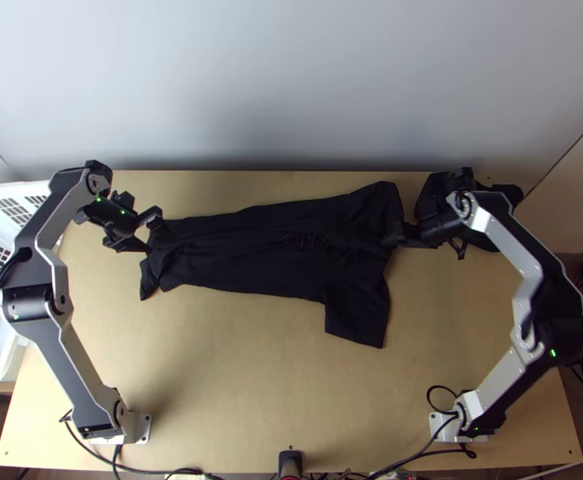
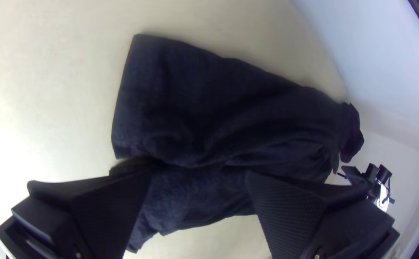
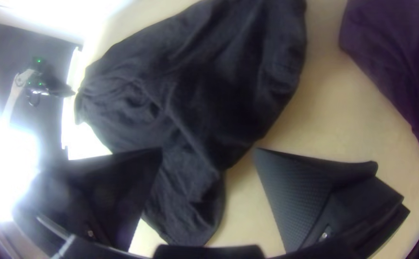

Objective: Fold the t-shirt

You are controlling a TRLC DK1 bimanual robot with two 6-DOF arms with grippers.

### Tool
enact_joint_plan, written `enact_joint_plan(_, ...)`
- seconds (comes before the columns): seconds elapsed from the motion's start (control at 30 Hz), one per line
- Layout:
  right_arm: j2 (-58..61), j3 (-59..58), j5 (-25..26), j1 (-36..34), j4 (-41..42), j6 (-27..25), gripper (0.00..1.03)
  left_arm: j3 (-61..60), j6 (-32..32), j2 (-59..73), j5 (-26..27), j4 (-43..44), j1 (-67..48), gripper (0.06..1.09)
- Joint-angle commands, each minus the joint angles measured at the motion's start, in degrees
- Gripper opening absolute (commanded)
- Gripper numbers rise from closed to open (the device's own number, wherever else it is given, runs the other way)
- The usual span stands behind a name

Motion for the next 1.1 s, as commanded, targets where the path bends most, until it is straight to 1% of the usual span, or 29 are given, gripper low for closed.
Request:
enact_joint_plan(0.0, -10.6, -3.8, -1.1, 0.9, -4.5, -1.4, 0.97, -2.8, 1.7, -6.9, 0.9, -2.5, 0.3, 1.02)
enact_joint_plan(0.1, -15.0, -9.9, -1.1, 1.7, -5.0, -2.7, 0.97, -7.0, 3.4, -9.8, 0.9, -1.9, 1.6, 1.02)
enact_joint_plan(0.13, -16.6, -13.5, -1.1, 2.3, -5.0, -3.3, 0.97, -10.6, 3.8, -11.1, 0.8, 0.3, 2.8, 1.02)
enact_joint_plan(0.2, -17.8, -17.0, -1.1, 3.1, -5.0, -3.6, 0.97, -14.8, 4.2, -12.3, 0.9, 2.8, 3.7, 1.02)
enact_joint_plan(0.3, -19.3, -23.2, -1.3, 4.8, -5.1, -6.4, 0.97, -23.3, 7.5, -14.2, 0.9, 4.4, 3.8, 1.02)
enact_joint_plan(0.43, -20.2, -24.5, -2.0, 5.3, -6.6, -8.4, 0.97, -28.5, 8.8, -15.9, 0.8, 7.0, 2.9, 1.02)
enact_joint_plan(0.5, -20.2, -24.6, -2.6, 5.9, -8.3, -9.3, 0.97, -29.4, 8.8, -15.8, 0.7, 7.5, 2.9, 1.02)
enact_joint_plan(0.63, -20.0, -25.4, -2.6, 6.6, -11.7, -13.3, 0.97, -30.2, 8.9, -15.7, 0.7, 7.2, 2.6, 1.02)
enact_joint_plan(0.93, -19.5, -26.1, -2.6, 6.1, -11.7, -14.5, 0.96, -30.0, 10.5, -16.4, 0.3, 7.3, 5.6, 1.02)
enact_joint_plan(1.07, -18.6, -25.7, -2.6, 6.0, -11.7, -14.8, 0.96, -29.3, 11.3, -18.1, 0.3, 5.8, 5.7, 1.02)
